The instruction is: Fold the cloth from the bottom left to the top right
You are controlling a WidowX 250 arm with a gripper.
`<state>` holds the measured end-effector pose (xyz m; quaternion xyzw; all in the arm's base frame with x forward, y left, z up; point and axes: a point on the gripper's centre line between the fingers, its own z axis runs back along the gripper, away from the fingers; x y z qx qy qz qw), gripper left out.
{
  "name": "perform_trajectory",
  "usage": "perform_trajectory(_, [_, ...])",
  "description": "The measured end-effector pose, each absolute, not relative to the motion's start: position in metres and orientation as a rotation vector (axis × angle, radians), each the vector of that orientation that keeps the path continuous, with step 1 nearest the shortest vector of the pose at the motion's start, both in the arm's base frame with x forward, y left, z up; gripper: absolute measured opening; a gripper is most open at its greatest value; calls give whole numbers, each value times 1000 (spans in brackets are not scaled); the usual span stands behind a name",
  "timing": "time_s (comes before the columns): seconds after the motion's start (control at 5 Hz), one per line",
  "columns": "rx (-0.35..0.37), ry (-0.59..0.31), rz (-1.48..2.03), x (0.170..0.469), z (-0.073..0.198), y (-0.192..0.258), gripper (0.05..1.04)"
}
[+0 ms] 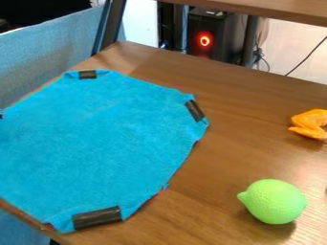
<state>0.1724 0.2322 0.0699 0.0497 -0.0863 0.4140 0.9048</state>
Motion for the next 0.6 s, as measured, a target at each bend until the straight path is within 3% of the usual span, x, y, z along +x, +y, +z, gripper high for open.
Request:
perform_trajectory(0.2, [57, -170, 862, 177, 77, 230, 167])
perform_trajectory(0.4, [20, -176, 894, 189, 95, 230, 76])
perform_trajectory(0.6, [-7, -180, 913, 215, 114, 219, 61])
